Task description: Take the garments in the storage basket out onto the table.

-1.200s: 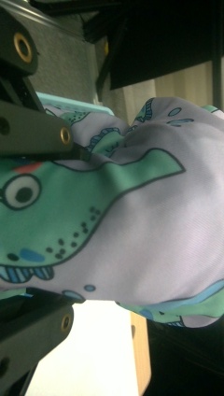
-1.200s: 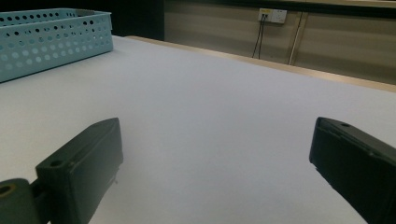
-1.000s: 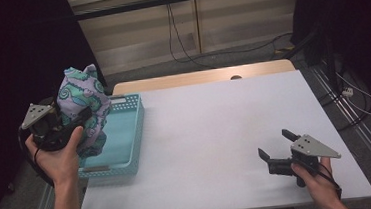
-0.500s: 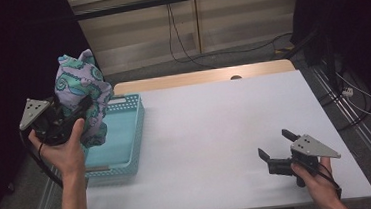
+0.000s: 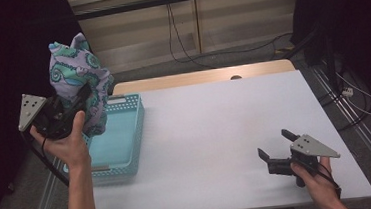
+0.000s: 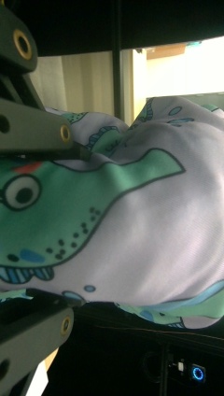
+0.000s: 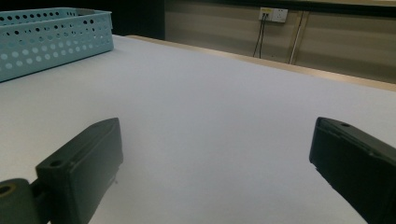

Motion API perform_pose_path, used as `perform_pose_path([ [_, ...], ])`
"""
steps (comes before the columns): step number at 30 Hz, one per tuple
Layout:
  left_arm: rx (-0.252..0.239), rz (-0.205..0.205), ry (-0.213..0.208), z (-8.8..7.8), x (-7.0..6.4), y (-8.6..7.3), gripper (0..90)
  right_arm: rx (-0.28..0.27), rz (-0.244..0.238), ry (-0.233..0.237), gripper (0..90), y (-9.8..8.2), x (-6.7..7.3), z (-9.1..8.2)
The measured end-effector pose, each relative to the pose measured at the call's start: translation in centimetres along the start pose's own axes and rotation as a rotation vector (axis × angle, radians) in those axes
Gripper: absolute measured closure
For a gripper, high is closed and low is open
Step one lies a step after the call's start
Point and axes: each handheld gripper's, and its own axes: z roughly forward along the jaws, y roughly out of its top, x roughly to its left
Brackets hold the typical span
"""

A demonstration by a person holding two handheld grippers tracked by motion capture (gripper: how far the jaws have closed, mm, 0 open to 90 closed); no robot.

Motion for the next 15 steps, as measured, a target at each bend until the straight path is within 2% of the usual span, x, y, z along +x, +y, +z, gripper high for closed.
perform_pose_path([
  [2,-0.003,0.001,-0.003,0.1,-0.1,0.1,54.3,0.000,-0.001,0.001,2.7,0.0,0.0,0.0],
  [3,-0.026,-0.005,-0.013,0.2,-0.5,0.2,54.3,0.000,0.000,0.000,2.7,0.0,0.0,0.0],
  [4,-0.026,-0.005,-0.013,0.2,-0.5,0.2,54.3,0.000,0.000,0.000,2.7,0.0,0.0,0.0],
  [6,-0.036,0.001,-0.026,0.2,-0.9,0.2,54.3,0.000,0.001,-0.001,2.7,0.0,0.0,0.0],
  [7,-0.038,0.021,-0.033,0.3,-1.4,0.3,54.3,0.000,0.000,-0.001,2.8,0.0,0.0,0.0],
  [14,-0.056,0.017,-0.053,-0.1,-2.0,0.8,54.2,-0.005,-0.005,0.001,2.7,0.0,0.1,-0.2],
  [15,-0.057,0.004,-0.064,-0.3,-2.1,0.9,54.3,-0.005,-0.004,-0.001,2.7,0.0,0.0,-0.3],
])
